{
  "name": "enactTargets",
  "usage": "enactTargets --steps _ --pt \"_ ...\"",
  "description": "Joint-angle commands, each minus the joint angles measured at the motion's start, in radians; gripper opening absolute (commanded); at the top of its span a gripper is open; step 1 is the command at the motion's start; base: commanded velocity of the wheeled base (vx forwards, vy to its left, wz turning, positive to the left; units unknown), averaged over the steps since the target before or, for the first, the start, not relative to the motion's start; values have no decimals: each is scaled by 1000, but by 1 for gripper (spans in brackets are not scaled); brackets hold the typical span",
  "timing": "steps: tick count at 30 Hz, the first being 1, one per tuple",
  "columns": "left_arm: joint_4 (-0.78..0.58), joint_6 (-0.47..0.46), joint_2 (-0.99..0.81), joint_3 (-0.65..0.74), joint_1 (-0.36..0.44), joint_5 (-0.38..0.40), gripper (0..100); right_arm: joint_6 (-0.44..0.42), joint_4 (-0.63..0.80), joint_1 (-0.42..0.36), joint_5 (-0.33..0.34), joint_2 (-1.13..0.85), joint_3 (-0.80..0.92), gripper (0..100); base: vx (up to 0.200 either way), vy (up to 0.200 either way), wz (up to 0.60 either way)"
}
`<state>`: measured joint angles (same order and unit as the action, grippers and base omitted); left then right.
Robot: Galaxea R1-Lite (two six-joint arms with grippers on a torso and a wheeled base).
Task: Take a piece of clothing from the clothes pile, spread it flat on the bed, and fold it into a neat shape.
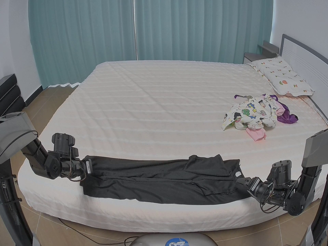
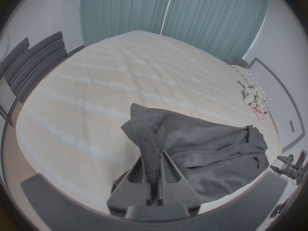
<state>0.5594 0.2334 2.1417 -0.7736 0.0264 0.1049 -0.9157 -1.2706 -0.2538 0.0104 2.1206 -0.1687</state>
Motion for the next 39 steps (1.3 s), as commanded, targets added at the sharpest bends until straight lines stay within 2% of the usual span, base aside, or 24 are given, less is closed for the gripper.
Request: enactTargets --steps 1,11,20,25,31,39 --pt "-4 29 -40 -4 55 -4 0 0 1 2 0 -1 0 100 0 -200 0" --pt "-4 41 -52 -9 127 -56 0 0 1 5 0 -1 0 100 0 -200 0" --pt "-111 145 -108 -56 233 -60 0 1 -3 5 0 -1 0 100 0 -200 0" --pt "-131 176 -108 -81 267 -62 0 1 1 4 0 -1 0 100 0 -200 0" --pt "-213 242 -98 -159 322 -60 0 1 -3 4 -1 -1 0 100 0 -200 0" --pt "-236 267 -80 -211 403 -60 0 1 1 4 -1 -1 0 100 0 -200 0"
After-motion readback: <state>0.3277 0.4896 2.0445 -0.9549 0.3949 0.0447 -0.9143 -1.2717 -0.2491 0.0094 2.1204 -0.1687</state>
